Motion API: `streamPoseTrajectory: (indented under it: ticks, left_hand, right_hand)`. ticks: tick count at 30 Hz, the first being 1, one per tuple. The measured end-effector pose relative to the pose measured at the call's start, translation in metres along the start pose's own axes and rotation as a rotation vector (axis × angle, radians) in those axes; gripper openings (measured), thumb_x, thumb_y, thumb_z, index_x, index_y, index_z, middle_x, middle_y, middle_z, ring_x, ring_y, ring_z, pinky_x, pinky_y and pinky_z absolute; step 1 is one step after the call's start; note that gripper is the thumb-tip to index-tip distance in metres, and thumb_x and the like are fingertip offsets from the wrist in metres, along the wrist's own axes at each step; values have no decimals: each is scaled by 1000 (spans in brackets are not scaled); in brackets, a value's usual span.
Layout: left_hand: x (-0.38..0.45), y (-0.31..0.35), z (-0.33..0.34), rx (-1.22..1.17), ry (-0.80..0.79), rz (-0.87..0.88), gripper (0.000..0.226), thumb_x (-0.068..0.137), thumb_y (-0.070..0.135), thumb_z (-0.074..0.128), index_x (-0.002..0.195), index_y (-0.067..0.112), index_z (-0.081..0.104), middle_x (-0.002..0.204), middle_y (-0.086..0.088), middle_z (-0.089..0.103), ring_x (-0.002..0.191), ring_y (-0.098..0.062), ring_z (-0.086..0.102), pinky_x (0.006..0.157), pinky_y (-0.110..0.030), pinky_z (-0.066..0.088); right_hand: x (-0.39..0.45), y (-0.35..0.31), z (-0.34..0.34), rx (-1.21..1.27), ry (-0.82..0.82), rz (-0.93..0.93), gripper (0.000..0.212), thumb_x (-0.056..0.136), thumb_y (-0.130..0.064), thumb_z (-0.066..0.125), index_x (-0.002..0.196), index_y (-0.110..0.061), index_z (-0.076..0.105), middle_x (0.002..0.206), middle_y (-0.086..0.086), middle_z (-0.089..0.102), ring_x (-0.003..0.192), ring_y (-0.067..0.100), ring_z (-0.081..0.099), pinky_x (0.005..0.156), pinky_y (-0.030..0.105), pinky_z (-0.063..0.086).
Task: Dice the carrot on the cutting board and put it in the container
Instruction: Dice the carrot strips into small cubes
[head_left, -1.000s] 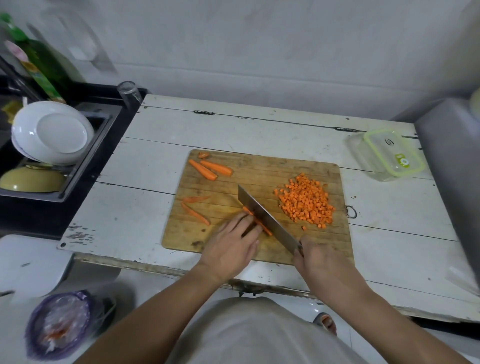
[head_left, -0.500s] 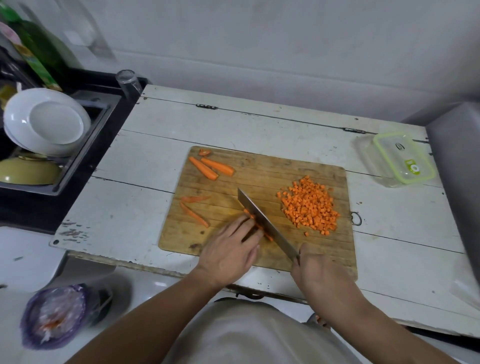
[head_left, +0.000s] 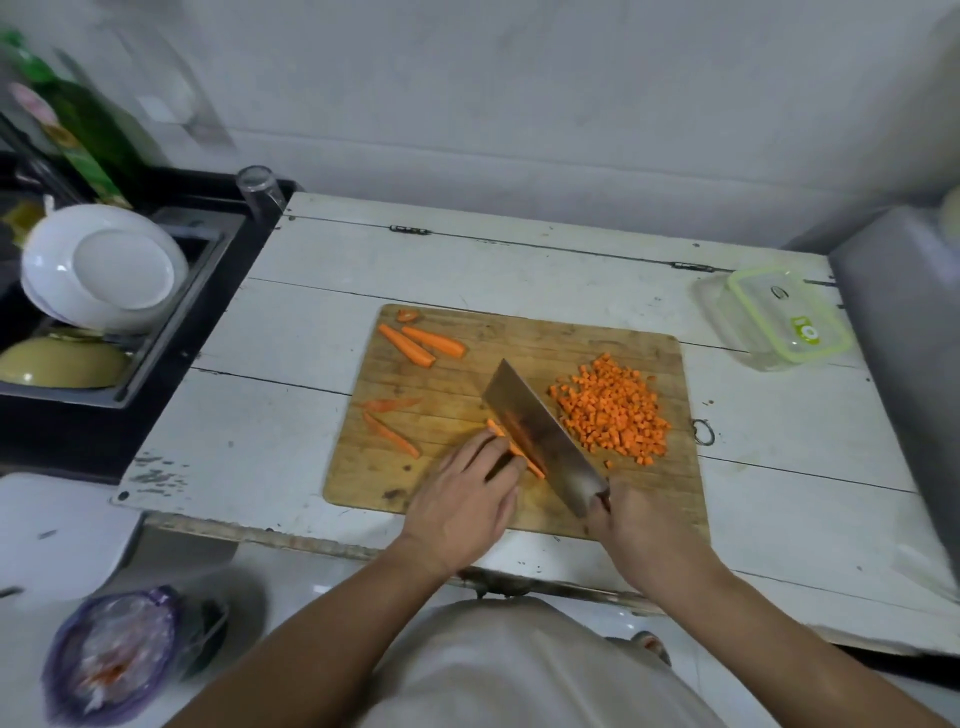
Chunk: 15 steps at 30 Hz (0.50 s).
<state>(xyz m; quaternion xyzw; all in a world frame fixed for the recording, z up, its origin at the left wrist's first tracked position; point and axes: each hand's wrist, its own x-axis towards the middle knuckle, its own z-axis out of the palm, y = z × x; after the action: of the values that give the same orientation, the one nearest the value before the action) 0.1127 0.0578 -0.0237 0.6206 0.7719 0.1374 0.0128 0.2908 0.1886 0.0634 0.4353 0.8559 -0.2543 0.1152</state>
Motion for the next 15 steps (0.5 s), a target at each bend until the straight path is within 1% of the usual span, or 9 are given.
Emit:
streamPoseTrajectory:
  ticks: [3,5,6,8,10,11,13,15]
  left_hand:
    - [0,1,-2,-42,16,-2,37,103,36,45,134,24,60,140,-1,54,142,-22,38,113,-41,41]
    - [0,-1,-7,-88,34,9,37,103,34,46,134,23,63,138,1,54,138,-20,41,113,-38,41]
    - [0,-2,-11,-113,31,20,37,103,34,46,134,23,63,138,2,53,136,-19,41,113,-36,40]
    - [1,-6,-17,-166,17,33,38,102,33,47,135,24,62,139,5,51,136,-17,40,113,-33,39]
    - [3,-10,-23,-212,3,12,36,102,30,50,135,24,61,139,6,48,136,-16,39,112,-32,38]
    - [7,-12,-26,-242,20,-16,34,101,26,54,134,22,62,138,5,49,134,-15,40,112,-32,40]
    - [20,-17,-35,-298,71,-97,32,97,16,59,129,17,62,132,5,51,127,-13,43,108,-33,42]
    - [37,-22,-44,-317,41,-100,36,93,9,60,129,16,61,129,4,52,123,-13,44,105,-30,41]
  right_hand:
    - [5,-2,-4,48,-16,-51,19,101,-34,48,90,-21,54,73,-1,60,66,20,60,59,40,47]
    - [5,0,-8,140,-9,-54,19,98,-35,48,85,-23,54,71,-2,60,66,20,60,58,40,48]
    - [4,2,-11,202,0,-47,18,98,-32,49,86,-21,56,69,-2,59,63,19,59,55,37,47]
    - [1,6,-21,369,-10,-22,16,99,-25,50,89,-17,60,62,1,56,49,17,54,46,30,40]
    - [2,12,-30,531,-30,22,18,98,-20,50,85,-13,59,55,6,51,37,22,47,41,29,36]
    - [4,15,-34,608,-41,57,20,98,-19,50,81,-12,55,55,9,48,36,25,44,41,29,34]
    - [6,21,-42,741,-77,129,20,95,-19,51,78,-10,51,57,11,44,37,23,38,45,31,32]
    - [6,26,-48,850,-129,178,18,93,-21,51,79,-10,51,60,11,42,39,22,34,47,30,31]
